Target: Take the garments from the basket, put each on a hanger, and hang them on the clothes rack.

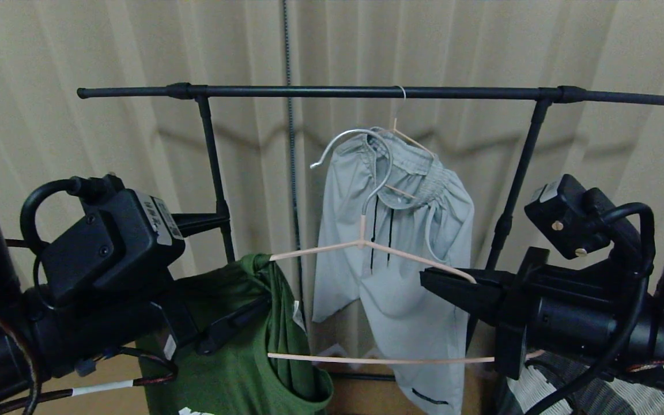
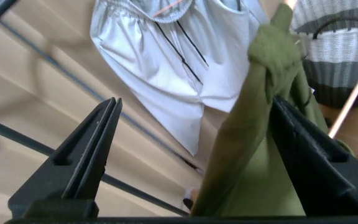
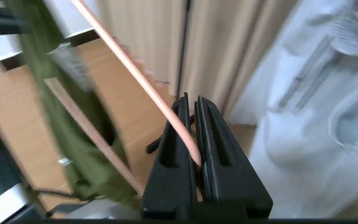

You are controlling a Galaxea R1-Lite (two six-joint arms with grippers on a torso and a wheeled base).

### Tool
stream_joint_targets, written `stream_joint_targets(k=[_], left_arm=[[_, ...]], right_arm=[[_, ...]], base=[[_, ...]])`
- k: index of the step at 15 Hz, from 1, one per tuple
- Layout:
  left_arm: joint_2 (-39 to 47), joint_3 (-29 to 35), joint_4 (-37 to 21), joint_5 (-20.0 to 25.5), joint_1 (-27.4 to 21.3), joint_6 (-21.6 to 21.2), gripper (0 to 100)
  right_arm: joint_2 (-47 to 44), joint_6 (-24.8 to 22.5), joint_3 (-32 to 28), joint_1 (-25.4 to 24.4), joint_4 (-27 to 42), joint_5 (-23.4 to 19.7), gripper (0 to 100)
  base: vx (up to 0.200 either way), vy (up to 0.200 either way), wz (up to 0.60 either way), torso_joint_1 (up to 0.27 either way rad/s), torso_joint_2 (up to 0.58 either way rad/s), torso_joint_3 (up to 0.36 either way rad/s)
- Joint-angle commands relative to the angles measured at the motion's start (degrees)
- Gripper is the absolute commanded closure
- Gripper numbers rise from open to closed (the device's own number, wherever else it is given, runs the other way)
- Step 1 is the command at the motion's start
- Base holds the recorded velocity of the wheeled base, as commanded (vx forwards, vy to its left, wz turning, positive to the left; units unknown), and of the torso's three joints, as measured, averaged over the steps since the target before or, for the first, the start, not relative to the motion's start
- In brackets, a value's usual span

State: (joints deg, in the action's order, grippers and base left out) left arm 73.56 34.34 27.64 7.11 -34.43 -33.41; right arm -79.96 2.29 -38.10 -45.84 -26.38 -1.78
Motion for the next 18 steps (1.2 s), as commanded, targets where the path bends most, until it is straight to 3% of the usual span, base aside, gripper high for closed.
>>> stream_joint_targets(k=[1, 5, 10, 11, 18], left_arm=[[0.7, -0.2, 0.0, 0.0, -0.1, -0.4, 0], [2.0, -0.2, 0.0, -0.2, -0.3, -3.9, 0], [2.5, -0.7, 0.0, -0.2, -0.3, -4.2, 0], [2.5, -0.9, 0.0, -0.2, -0.3, -4.3, 100], [2.4, -1.7, 0.3, 0.2, -0.8, -4.3, 100]], right_arm=[[-0.3, -1.2, 0.0, -0.2, -0.1, -0.7, 100], [-2.1, -1.7, -0.5, -1.3, -0.1, -0.7, 100], [-2.4, -3.5, -0.6, -1.5, -0.1, -0.7, 100], [-2.3, -3.5, -0.6, -1.4, -0.2, -0.7, 100], [-1.9, -3.4, -0.1, -1.4, -0.2, -0.6, 100]], base=[[0.0, 0.0, 0.0, 0.0, 0.0, 0.0], [0.0, 0.0, 0.0, 0.0, 0.0, 0.0], [0.0, 0.0, 0.0, 0.0, 0.0, 0.0], [0.0, 0.0, 0.0, 0.0, 0.0, 0.0], [0.0, 0.0, 0.0, 0.0, 0.0, 0.0]])
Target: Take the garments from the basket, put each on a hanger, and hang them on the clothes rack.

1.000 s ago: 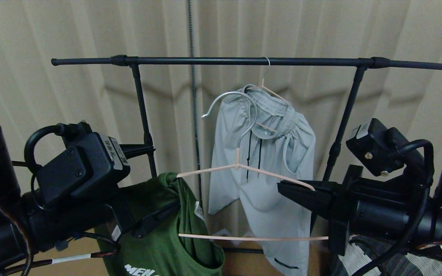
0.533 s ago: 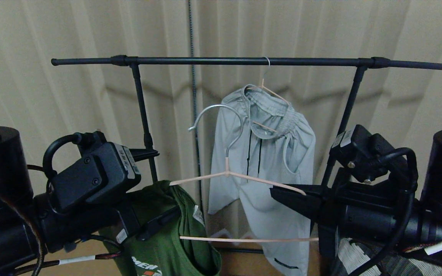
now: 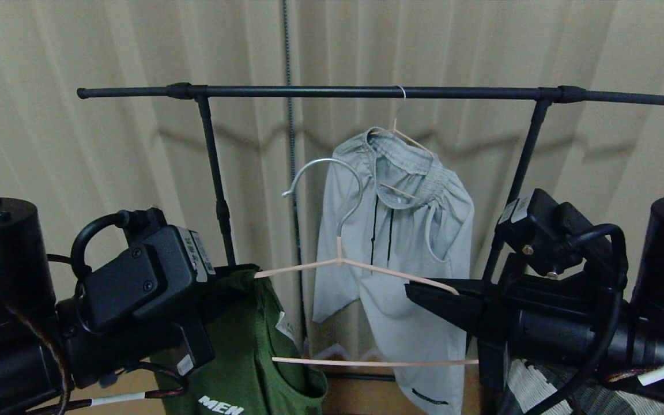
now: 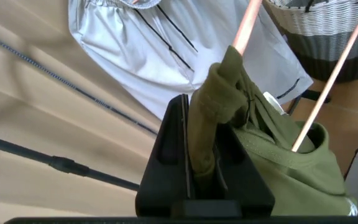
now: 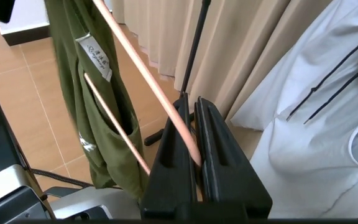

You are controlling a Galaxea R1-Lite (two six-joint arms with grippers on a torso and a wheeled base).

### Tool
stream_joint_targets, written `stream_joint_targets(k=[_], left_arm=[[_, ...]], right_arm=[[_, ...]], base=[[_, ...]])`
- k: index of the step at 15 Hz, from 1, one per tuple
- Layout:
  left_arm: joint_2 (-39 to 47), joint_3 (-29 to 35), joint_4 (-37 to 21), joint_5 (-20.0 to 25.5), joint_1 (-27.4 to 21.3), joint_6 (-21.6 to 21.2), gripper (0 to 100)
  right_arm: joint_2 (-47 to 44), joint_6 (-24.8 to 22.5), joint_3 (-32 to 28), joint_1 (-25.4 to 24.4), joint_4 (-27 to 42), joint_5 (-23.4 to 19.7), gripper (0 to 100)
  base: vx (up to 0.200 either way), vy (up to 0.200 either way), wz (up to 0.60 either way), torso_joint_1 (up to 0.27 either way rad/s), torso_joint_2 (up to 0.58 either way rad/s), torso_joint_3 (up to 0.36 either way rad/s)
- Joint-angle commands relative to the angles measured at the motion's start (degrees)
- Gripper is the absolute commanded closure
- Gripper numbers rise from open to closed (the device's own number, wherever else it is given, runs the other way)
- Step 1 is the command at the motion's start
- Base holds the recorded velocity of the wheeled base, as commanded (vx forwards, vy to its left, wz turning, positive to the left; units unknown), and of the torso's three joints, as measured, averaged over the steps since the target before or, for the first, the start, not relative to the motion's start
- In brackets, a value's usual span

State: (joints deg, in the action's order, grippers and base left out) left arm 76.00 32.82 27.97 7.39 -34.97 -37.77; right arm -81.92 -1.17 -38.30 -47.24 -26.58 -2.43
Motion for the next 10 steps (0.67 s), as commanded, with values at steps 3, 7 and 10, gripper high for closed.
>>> stream_joint_targets(k=[3, 7, 10], left_arm=[[0.0, -1.3, 2.1, -0.2, -0.8, 0.4, 100], [-0.4, -1.5, 2.4, -7.0, -0.3, 2.8, 100], [0.1, -0.3, 2.4, -17.6, -0.7, 8.6, 100]], right_arm=[[0.3, -0.2, 0.3, 1.2, 0.2, 0.1, 0], [3.4, -0.3, 0.3, 5.6, -1.0, 0.7, 0], [8.2, -0.2, 3.8, 10.2, -0.8, 0.4, 0]], base=[[0.0, 0.0, 0.0, 0.0, 0.0, 0.0], [0.0, 0.0, 0.0, 0.0, 0.0, 0.0], [0.0, 0.0, 0.0, 0.0, 0.0, 0.0]])
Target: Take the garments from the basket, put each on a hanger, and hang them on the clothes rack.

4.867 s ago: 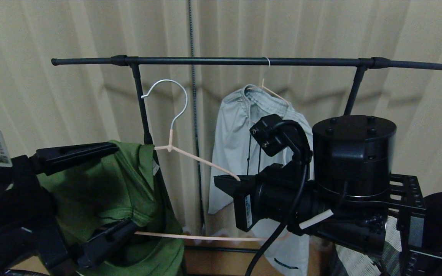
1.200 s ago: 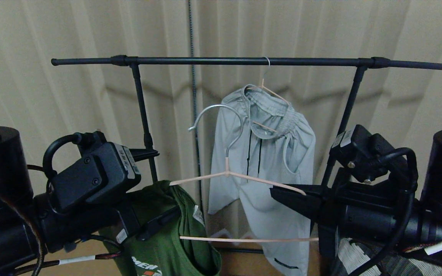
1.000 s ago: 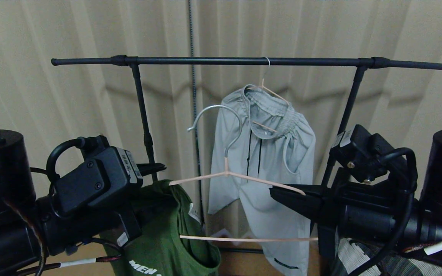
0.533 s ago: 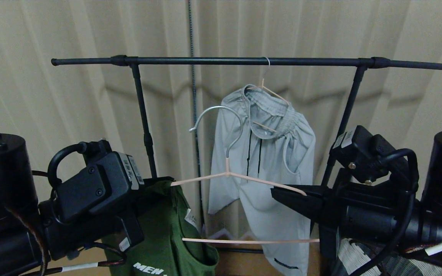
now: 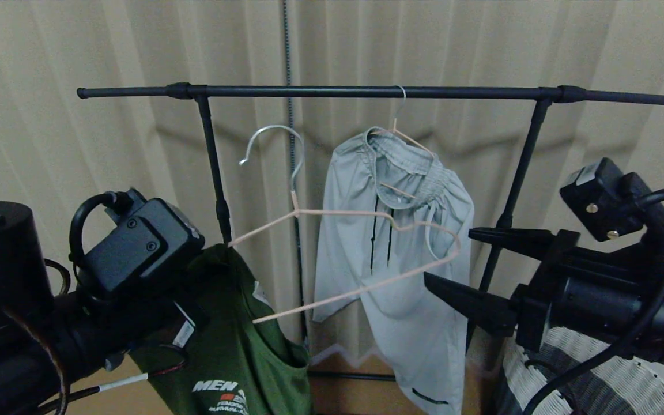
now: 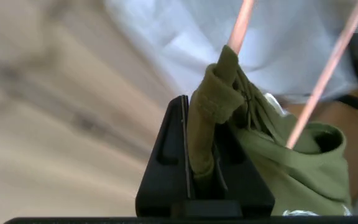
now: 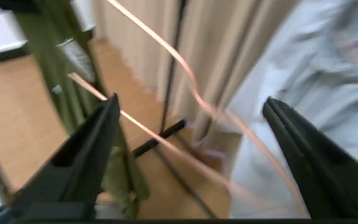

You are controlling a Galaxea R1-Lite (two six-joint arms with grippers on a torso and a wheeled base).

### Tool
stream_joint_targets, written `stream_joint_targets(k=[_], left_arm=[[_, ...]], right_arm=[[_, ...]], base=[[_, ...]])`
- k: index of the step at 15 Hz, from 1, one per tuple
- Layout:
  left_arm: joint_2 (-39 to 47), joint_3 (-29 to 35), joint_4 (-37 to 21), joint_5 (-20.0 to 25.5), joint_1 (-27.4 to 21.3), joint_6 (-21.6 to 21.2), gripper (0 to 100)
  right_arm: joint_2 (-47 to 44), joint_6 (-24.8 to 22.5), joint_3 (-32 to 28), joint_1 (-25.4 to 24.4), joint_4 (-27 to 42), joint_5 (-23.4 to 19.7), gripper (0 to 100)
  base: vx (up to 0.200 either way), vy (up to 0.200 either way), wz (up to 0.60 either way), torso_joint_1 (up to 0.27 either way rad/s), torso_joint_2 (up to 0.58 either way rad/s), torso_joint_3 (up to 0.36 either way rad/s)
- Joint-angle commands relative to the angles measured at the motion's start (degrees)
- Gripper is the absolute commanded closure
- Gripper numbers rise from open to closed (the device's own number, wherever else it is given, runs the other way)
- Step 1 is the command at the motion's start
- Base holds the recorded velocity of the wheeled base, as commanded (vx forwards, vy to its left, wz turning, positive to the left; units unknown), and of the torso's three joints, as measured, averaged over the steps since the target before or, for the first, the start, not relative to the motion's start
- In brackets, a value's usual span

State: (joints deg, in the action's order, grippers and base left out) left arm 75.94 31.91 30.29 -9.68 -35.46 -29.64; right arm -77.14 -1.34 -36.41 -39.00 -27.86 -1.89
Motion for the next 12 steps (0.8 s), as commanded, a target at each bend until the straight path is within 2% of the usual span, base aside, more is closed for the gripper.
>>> stream_joint_targets(k=[1, 5, 7, 9, 12], left_arm=[[0.4, 1.0, -0.1, -0.6, 0.0, 1.3, 100], [1.1, 4.3, -0.2, 0.3, -0.9, 5.4, 100], [1.1, 6.9, -0.1, 1.0, -2.7, 6.1, 100], [0.6, 8.3, -0.3, 5.2, -5.1, 8.5, 100], [0.7, 8.9, -0.1, 6.2, -7.2, 8.8, 100]], right_arm=[[3.9, -0.1, 3.7, 2.1, 0.0, -0.1, 0], [2.8, 0.6, 9.4, 2.0, -0.2, -0.4, 0], [0.0, 5.2, 9.7, 1.4, -0.7, -0.5, 0], [-2.8, 9.7, 9.2, -0.6, -3.6, -0.4, 0], [-10.0, 12.6, 9.1, -2.6, -12.9, -0.4, 0]], base=[[0.0, 0.0, 0.0, 0.0, 0.0, 0.0], [0.0, 0.0, 0.0, 0.0, 0.0, 0.0], [0.0, 0.0, 0.0, 0.0, 0.0, 0.0], [0.0, 0.0, 0.0, 0.0, 0.0, 0.0], [0.0, 0.0, 0.0, 0.0, 0.0, 0.0]])
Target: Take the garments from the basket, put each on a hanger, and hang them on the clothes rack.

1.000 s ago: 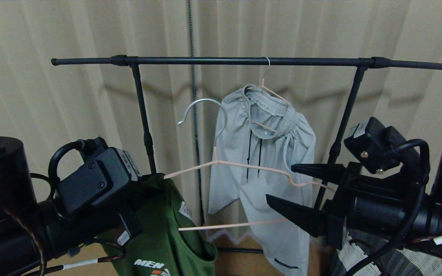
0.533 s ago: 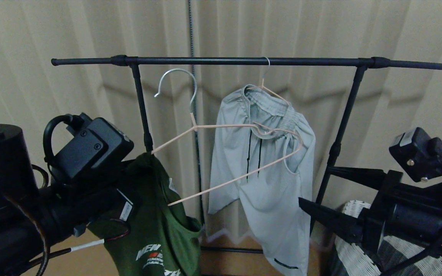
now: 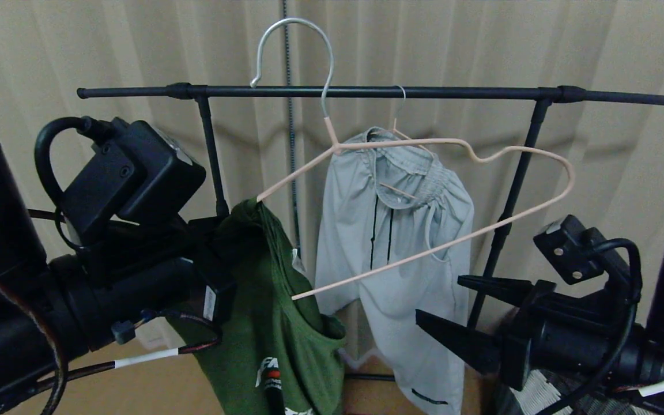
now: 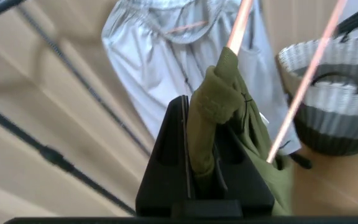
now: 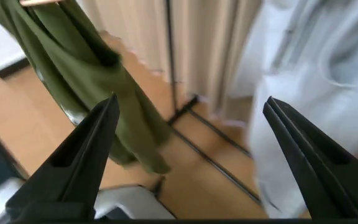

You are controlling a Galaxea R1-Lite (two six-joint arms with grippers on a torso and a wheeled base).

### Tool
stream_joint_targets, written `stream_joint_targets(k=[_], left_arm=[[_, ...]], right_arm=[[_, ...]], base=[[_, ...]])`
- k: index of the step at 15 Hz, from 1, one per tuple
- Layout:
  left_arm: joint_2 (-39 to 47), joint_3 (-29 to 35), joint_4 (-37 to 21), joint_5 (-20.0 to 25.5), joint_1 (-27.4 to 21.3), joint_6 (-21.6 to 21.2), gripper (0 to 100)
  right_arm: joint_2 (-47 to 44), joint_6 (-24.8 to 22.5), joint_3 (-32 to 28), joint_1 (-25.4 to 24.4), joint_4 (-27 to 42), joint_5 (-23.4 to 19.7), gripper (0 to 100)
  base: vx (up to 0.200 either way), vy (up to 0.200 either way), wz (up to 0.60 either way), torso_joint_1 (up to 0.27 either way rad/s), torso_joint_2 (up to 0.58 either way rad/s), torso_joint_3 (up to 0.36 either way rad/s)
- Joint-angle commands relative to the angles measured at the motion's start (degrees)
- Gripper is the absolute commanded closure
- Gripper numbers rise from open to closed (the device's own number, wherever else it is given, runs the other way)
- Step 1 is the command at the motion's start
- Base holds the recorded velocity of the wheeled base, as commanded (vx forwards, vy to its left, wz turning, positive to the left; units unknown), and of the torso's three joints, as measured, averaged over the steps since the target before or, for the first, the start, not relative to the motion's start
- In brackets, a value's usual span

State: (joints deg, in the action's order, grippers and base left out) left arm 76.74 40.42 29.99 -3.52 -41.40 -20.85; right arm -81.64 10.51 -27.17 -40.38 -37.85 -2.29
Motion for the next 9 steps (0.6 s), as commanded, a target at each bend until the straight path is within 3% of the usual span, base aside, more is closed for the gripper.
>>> stream_joint_targets(k=[1, 3, 9], left_arm=[[-0.2, 0.6, 0.2, 0.0, -1.8, 0.1, 100], [-0.1, 2.1, 0.2, 0.0, -2.8, 0.1, 100], [-0.1, 2.2, 0.2, 0.0, -4.5, 0.4, 100]], right_arm=[[-7.0, 1.0, -0.1, -1.7, -5.2, 0.0, 0], [-11.3, 1.7, 0.0, -4.0, -12.4, 0.1, 0], [-14.6, 1.8, -2.2, -8.4, -14.2, 0.1, 0]], base=[[0.0, 0.0, 0.0, 0.0, 0.0, 0.0], [0.0, 0.0, 0.0, 0.0, 0.0, 0.0], [0.0, 0.0, 0.0, 0.0, 0.0, 0.0]])
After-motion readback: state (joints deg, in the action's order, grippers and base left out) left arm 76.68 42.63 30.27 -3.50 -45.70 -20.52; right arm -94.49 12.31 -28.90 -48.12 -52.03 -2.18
